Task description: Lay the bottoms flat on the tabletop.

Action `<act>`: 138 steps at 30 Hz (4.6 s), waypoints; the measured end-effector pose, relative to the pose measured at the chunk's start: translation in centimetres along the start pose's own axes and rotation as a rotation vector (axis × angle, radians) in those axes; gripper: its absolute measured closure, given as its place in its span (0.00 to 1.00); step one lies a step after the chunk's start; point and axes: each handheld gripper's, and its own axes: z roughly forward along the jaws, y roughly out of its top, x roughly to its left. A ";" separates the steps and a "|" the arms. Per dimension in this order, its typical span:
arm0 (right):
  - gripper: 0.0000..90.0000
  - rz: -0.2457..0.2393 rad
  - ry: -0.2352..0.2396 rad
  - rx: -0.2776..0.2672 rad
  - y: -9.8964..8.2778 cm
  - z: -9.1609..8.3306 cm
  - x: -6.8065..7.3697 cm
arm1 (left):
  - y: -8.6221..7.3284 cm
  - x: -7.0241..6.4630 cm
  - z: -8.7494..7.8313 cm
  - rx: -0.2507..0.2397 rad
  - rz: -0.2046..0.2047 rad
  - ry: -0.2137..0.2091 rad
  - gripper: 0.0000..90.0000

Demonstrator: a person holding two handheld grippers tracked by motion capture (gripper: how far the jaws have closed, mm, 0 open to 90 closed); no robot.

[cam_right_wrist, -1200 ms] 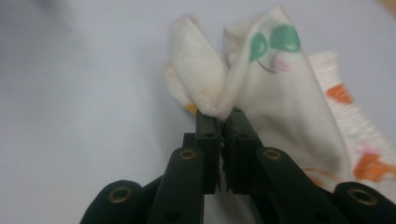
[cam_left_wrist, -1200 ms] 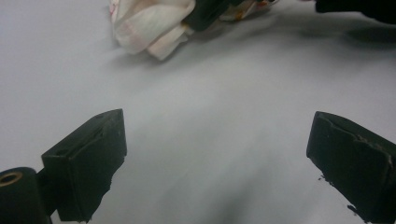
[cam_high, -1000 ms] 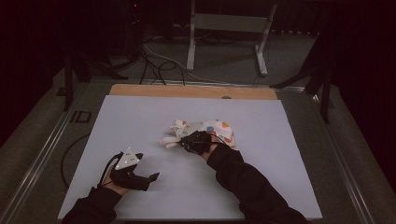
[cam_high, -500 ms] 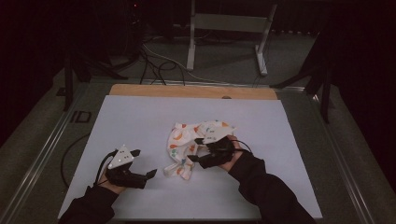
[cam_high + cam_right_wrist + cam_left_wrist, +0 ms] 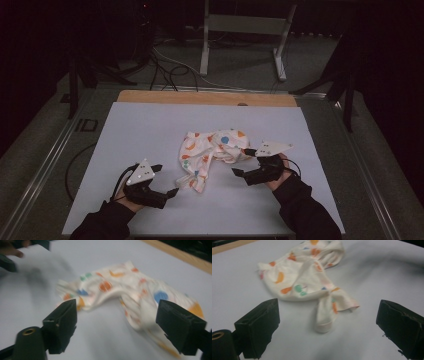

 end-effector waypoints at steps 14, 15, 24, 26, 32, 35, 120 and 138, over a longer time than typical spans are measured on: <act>0.20 0.100 -0.060 -0.002 -3.5 -2.7 -0.3 | 0.8 -3.8 3.7 0.056 0.098 -0.150 0.22; 0.20 0.097 -0.060 0.001 -3.6 -2.8 -0.3 | 0.8 -4.0 4.1 0.068 0.105 -0.160 0.25; 0.20 0.092 -0.077 0.009 -3.9 -3.0 -0.2 | 0.8 -3.9 8.3 0.181 0.152 -0.123 0.52; 0.20 0.092 -0.075 0.011 -3.9 -2.9 -0.2 | 0.6 -3.7 8.9 0.202 0.147 -0.111 0.56; 0.20 0.092 -0.074 0.011 -3.9 -3.0 -0.2 | 0.4 -3.3 9.4 0.226 0.153 -0.091 0.82; 0.20 0.092 -0.072 0.013 -3.8 -3.0 -0.1 | 0.8 -3.4 8.9 0.219 0.182 -0.088 0.96; 0.20 0.109 -0.056 0.015 -4.3 -3.5 0.2 | 1.0 -1.7 6.1 0.275 0.348 -0.136 1.00; 0.20 0.101 -0.052 0.014 -4.2 -3.3 0.3 | -1.1 -2.8 1.4 0.373 0.314 -0.139 0.65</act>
